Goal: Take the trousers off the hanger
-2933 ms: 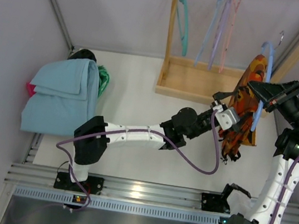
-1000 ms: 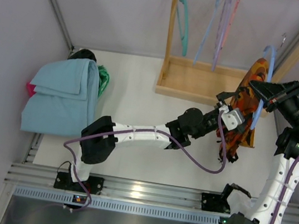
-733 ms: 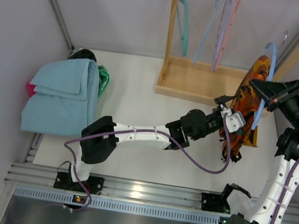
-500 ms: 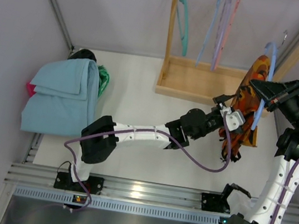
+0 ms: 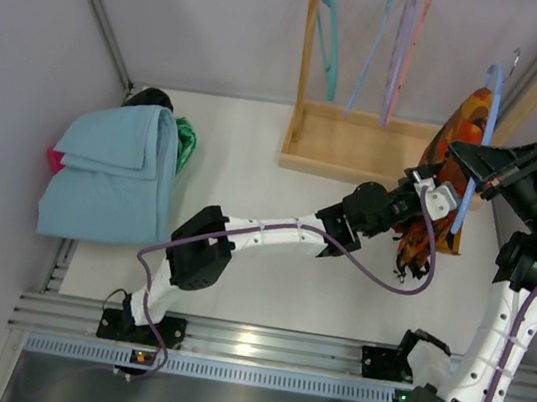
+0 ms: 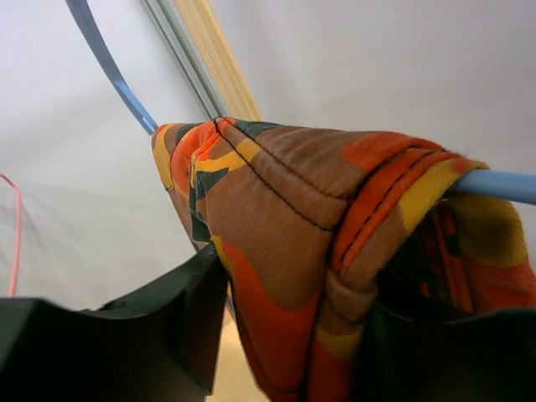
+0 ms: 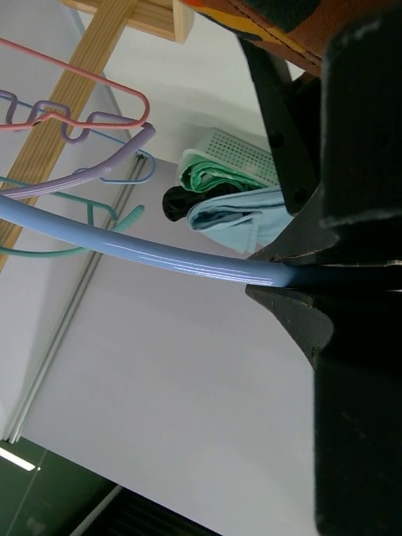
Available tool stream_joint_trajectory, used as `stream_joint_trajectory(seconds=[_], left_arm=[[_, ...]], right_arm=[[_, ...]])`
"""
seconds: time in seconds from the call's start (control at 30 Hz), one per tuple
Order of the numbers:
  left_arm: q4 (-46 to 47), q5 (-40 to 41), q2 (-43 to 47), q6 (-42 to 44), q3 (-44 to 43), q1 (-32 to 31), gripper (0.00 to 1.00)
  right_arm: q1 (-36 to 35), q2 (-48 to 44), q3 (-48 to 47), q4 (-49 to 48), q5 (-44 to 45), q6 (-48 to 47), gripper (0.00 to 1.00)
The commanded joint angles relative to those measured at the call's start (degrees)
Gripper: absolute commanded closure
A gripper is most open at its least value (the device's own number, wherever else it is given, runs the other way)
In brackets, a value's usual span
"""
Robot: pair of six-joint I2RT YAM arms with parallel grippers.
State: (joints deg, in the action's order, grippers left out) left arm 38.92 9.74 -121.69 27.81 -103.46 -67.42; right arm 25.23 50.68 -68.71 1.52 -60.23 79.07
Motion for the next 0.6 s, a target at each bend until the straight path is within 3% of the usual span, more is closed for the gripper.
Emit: stream_joint_trajectory(seconds=[0.0, 0.07, 0.17, 0.2, 0.27, 0.57], left_arm=[[2.7, 0.2, -0.6, 1.0, -3.9, 1.3, 0.50], [2.6, 0.3, 0.0, 0.8, -3.3, 1.7, 0.57], [2.7, 0.2, 1.8, 0.5, -1.3, 2.0, 0.78], [2.6, 0.3, 2.4, 0.5, -0.3, 2.1, 0.90], [2.6, 0.3, 4.3, 0.5, 0.6, 2.5, 0.99], [1.4, -1.5, 10.1, -0.4, 1.2, 3.8, 1.00]], right_arm=[[-0.4, -2.5, -4.1, -10.0, -3.0, -0.8, 1.00], [-0.4, -2.4, -3.7, -9.3, -2.9, -1.2, 1.00], [-0.4, -2.3, -2.0, -9.4, -2.4, -1.2, 1.00], [-0.3, -2.2, -1.4, -9.9, -2.5, -1.1, 1.00], [0.1, -1.1, 0.1, -12.4, -3.3, -0.1, 1.00], [5.3, 3.4, 4.8, -13.1, -7.7, -4.1, 1.00]])
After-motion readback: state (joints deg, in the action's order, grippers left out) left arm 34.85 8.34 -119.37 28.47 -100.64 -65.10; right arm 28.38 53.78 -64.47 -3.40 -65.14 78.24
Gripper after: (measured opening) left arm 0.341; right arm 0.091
